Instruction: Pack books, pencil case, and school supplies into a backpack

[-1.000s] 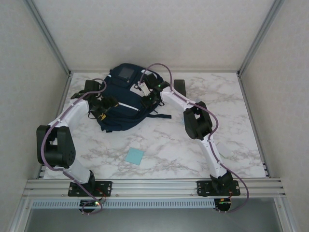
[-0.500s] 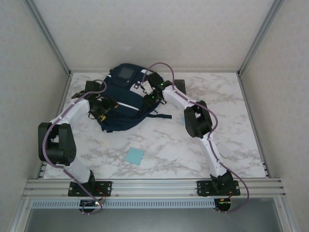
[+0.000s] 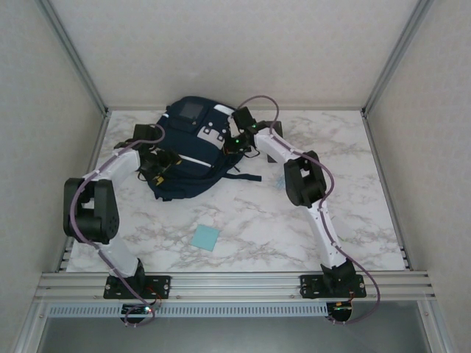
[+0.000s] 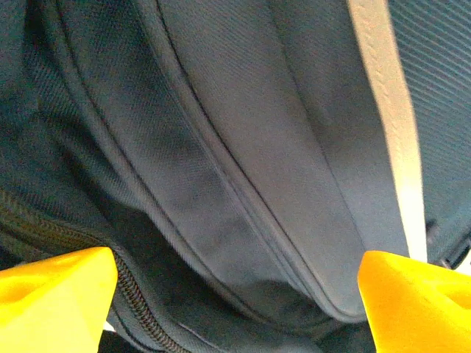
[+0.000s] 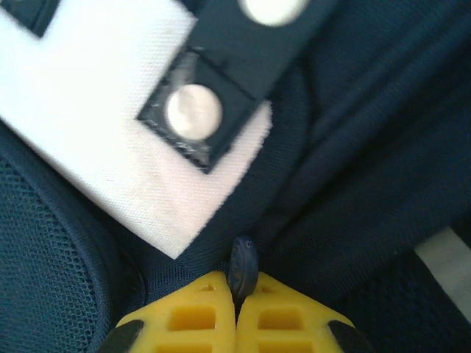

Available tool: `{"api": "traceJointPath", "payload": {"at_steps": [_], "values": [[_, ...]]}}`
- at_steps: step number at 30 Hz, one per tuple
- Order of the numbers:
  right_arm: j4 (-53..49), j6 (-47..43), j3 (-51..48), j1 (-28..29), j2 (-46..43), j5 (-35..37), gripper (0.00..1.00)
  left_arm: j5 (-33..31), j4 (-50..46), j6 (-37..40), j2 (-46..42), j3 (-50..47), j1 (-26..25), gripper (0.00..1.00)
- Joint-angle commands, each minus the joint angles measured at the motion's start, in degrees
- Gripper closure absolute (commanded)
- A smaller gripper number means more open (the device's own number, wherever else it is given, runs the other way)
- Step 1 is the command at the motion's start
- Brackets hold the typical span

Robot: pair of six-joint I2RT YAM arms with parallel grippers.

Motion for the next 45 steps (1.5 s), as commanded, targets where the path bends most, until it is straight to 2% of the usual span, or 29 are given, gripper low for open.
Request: {"api": "traceJointPath", "payload": {"at_steps": [1, 6, 11, 12, 15, 18, 20, 27, 33, 39, 45], "values": [[13.06, 20.07, -9.96, -0.31, -4.69, -4.68, 1.0, -2.38, 3.76, -2.8, 2.31, 0.8, 0.56, 0.15], [25.61, 32.05, -25.5, 0.91, -12.4, -3.26, 1.0, -5.12, 3.85, -2.06, 5.7, 4.56, 0.54, 0.15], [28.09, 32.52, -34.11, 3.94, -18.98, 0.44, 0.99, -7.18, 3.4, -0.87, 9.4, 10.41, 0.69, 0.15], [27.89, 32.98, -35.61, 4.48, -20.1, 0.97, 0.94, -7.43, 3.32, -0.5, 10.26, 11.9, 0.68, 0.15], [28.46, 35.22, -39.28, 5.93, -22.91, 0.52, 0.88, -7.79, 2.36, 0.88, 12.84, 16.47, 1.09, 0.15], [28.38, 35.82, -42.29, 6.9, -25.94, 0.32, 0.73, -8.04, 1.09, 2.54, 14.93, 20.36, 1.65, 0.15], [26.95, 34.87, -43.7, 6.89, -28.13, 1.48, 0.67, -8.14, -0.05, 3.67, 16.0, 22.64, 2.13, 0.15], [17.27, 26.29, -42.66, 3.62, -32.88, 4.84, 0.57, -9.7, -7.5, 11.81, 14.7, 28.59, 2.47, 0.16], [10.68, 21.23, -38.84, -2.81, -30.48, 4.81, 0.49, -11.13, -13.71, 17.93, 7.27, 26.0, 0.49, 0.16], [11.82, 19.75, -34.66, -7.88, -24.38, 3.34, 0.47, -10.27, -14.71, 17.6, -0.92, 19.42, -6.66, 0.16], [17.9, 22.96, -28.06, -9.72, -16.47, -5.35, 0.42, -14.45, -14.78, 17.54, -1.45, 19.81, -15.88, 0.17]]}}
